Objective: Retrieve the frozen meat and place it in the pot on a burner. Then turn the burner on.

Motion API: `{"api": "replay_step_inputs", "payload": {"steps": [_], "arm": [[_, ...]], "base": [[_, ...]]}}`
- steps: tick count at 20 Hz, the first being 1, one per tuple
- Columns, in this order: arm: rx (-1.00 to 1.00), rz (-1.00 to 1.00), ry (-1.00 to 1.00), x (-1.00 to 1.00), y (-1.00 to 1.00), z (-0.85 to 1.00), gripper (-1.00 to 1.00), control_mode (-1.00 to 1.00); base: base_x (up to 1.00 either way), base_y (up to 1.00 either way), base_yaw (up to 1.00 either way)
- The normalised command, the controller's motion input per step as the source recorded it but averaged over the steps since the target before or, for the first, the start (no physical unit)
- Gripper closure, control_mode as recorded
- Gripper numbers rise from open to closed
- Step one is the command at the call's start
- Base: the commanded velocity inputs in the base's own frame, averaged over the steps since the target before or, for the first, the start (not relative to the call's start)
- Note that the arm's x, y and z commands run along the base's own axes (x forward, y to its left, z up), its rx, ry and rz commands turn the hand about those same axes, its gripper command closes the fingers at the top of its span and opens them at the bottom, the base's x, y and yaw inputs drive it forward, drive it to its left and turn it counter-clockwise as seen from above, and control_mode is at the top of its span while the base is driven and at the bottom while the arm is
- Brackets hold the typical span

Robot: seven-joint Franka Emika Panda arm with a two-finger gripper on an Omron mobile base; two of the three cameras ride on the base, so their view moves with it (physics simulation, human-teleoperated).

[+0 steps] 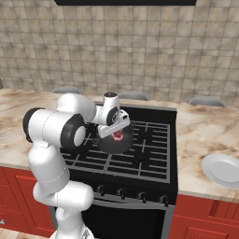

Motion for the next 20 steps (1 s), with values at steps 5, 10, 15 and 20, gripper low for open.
{"api": "replay_step_inputs", "payload": {"steps": [5, 10, 15, 20], "arm": [[0.01, 0.00, 0.00, 0.00, 0.00, -0.03, -1.00, -1.00], [0.00, 0.00, 0.00, 0.00, 0.00, 0.00, -1.00, -1.00], [0.00, 0.00, 0.00, 0.00, 0.00, 0.00, -1.00, -1.00], [0.00, 0.00, 0.00, 0.00, 0.00, 0.18, -1.00, -1.00]], "base": [[0.00, 0.00, 0.00], [0.00, 0.00, 0.00], [0.00, 0.00, 0.00], [0.00, 0.00, 0.00]]}}
